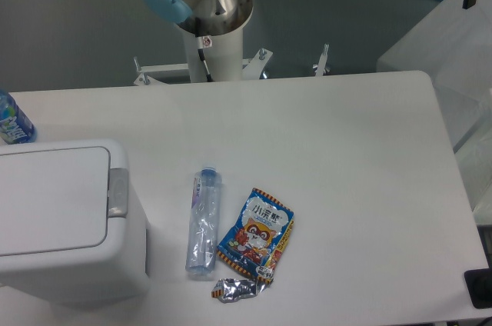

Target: Open the trash can

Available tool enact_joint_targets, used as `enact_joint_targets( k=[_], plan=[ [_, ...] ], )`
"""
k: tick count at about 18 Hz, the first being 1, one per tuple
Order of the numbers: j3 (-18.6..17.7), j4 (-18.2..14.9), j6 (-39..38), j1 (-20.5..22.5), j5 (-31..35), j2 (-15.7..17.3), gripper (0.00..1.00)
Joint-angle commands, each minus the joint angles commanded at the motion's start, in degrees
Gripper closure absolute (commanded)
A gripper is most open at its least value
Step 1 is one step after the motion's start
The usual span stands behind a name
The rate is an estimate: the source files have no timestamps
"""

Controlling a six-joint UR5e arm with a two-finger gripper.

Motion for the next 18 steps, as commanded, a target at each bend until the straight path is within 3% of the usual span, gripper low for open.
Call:
enact_joint_targets(
  k=[5, 14, 18],
  plan=[
    [-0.26, 3.86, -17.33, -6.15, -0.09, 0.18, 0.0],
    [-0.97, 4.57, -44.22, -19.51, -0.09, -0.09, 0.0],
    [-1.76, 10.52, -59.94, -26.36, -0.18, -2.36, 0.0]
  ],
)
